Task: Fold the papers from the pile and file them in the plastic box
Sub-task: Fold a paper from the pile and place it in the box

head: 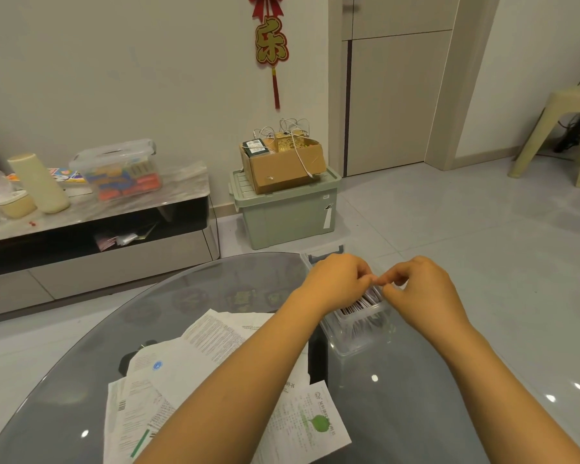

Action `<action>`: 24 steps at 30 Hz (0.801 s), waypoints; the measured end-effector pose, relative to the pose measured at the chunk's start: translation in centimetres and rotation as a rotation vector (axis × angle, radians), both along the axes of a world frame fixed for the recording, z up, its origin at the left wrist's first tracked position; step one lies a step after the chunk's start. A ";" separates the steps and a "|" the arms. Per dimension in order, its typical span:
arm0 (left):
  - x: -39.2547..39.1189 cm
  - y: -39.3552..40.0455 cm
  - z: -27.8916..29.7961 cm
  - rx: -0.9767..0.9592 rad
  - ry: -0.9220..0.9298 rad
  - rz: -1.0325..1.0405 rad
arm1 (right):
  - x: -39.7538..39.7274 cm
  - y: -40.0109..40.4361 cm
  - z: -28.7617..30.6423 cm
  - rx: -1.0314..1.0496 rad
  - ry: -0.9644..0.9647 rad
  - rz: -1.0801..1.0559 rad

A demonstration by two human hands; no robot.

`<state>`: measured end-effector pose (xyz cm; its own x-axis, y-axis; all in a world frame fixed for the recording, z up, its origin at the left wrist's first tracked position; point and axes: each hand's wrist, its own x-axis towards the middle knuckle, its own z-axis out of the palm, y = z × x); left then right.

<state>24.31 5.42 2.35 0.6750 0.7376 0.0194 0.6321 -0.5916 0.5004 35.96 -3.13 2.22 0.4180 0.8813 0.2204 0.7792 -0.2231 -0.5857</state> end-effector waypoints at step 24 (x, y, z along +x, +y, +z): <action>-1.6 -2.2 1.3 0.119 -0.108 0.152 | -1.1 -1.3 0.5 0.112 0.002 0.072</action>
<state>22.69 3.27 3.69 0.5455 0.8189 0.1784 0.6651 -0.5525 0.5023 34.87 -4.41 2.74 0.3547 0.8792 0.3180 0.7897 -0.0996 -0.6054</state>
